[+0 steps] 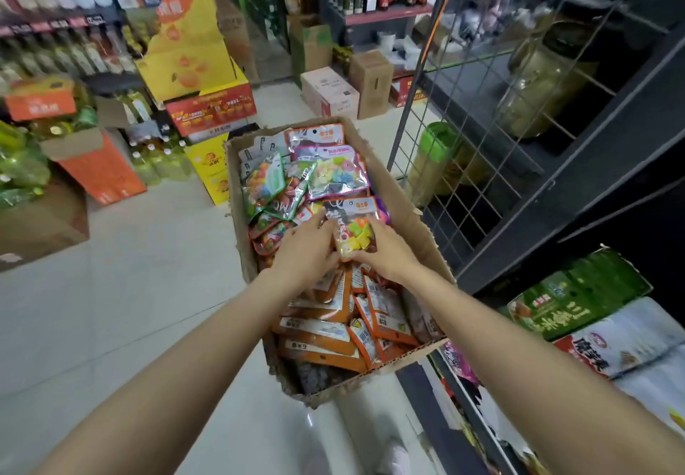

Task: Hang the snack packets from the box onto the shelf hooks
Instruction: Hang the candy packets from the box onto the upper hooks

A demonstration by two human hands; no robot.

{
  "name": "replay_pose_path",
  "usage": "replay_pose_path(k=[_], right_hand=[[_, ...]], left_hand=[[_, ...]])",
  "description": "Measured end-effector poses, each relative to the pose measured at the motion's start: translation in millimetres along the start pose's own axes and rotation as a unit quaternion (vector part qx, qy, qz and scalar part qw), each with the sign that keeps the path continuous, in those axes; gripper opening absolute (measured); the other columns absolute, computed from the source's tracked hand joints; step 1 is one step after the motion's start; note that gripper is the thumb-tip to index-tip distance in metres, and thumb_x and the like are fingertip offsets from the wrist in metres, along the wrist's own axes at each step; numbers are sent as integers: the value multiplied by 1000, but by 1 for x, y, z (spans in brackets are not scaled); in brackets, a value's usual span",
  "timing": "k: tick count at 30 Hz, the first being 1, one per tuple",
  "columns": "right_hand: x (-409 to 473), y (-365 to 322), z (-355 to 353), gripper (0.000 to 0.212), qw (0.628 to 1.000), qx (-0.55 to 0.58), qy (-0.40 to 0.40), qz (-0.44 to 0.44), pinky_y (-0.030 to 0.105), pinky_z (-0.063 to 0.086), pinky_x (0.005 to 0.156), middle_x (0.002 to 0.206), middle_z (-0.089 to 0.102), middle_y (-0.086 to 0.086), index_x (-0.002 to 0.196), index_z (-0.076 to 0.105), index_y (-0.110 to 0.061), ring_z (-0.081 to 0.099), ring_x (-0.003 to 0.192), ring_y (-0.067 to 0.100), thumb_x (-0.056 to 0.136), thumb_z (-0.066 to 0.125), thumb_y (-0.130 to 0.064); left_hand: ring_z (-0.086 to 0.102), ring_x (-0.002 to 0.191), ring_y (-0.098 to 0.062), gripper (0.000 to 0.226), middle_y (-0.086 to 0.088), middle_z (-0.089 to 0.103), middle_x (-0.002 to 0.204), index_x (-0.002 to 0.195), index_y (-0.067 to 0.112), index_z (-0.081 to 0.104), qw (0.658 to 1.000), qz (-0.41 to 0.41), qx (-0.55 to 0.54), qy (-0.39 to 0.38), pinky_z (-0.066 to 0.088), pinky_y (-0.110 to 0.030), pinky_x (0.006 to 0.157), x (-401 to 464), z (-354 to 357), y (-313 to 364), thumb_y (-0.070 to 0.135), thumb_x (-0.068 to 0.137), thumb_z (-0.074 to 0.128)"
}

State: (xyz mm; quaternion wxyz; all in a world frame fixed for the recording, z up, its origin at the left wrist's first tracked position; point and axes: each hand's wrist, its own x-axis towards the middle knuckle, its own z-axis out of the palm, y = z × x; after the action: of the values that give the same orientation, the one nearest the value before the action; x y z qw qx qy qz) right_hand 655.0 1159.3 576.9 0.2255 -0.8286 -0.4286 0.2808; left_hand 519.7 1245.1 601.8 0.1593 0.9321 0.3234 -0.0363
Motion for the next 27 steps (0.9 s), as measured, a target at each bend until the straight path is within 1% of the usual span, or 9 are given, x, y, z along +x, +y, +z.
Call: replay_pose_path(k=[5,8,10,13,18,21,23,25,27], right_hand=[[-4,-5,-3,66,1000,-12,17,-8,33,39,99,133,53,8,139,38,-15,49,123,25,83,70,-28],[-17,-5,-8,61,999,19,-12,-26,26,34,102,139,51,5,141,40,-14,46,128,21,86,66,-16],[-26,-5,-14,65,998,39,-38,-17,19,33,95,139,51,4,143,35,-14,48,126,19,86,67,-15],[-34,-5,-16,71,995,18,-99,21,17,33,90,138,50,3,144,30,-14,49,124,19,85,69,-21],[-43,-6,-4,70,973,13,-196,124,34,39,105,139,49,6,143,29,-12,49,124,26,87,66,-29],[-48,-14,-5,33,974,-51,-196,104,30,46,92,117,59,3,123,53,-7,57,109,26,92,55,-18],[-53,-15,-9,10,975,-103,-171,98,25,48,71,95,59,4,97,58,-7,58,89,24,93,50,-6],[-59,-12,-15,27,979,-131,-121,102,22,35,48,70,47,2,68,43,-12,46,63,19,91,47,2],[-66,-13,-27,30,984,-133,-69,95,25,29,45,64,43,4,64,41,-10,40,56,18,89,43,6]], left_hand=[[57,102,-29,51,-11,58,104,134,6,38,966,-67,-228,103,41,-32,78,12,1,10,18,90,60],[61,81,-27,67,-7,62,84,139,5,27,947,-113,-273,124,51,-38,72,16,2,15,13,85,67],[58,75,-23,54,-2,56,74,130,4,37,941,-138,-286,114,51,-38,69,17,5,16,10,85,66],[51,69,-21,9,2,47,68,94,7,52,947,-136,-272,104,40,-30,60,13,1,15,8,89,60],[55,65,-18,28,-5,58,79,122,5,53,934,-105,-317,127,40,-28,58,-3,-1,13,10,94,51],[56,90,-29,16,-12,59,93,104,4,57,934,-90,-302,170,42,-36,74,-9,-3,8,16,96,49],[54,82,-25,13,-6,57,84,96,6,54,931,-84,-301,191,39,-29,66,-14,-8,7,16,98,47],[52,65,-24,10,-3,55,72,107,10,50,927,-63,-303,213,35,-25,52,-24,-15,8,11,97,46],[50,54,-26,44,-9,55,66,132,22,35,932,-19,-265,248,36,-32,46,-34,-24,12,1,94,42]])
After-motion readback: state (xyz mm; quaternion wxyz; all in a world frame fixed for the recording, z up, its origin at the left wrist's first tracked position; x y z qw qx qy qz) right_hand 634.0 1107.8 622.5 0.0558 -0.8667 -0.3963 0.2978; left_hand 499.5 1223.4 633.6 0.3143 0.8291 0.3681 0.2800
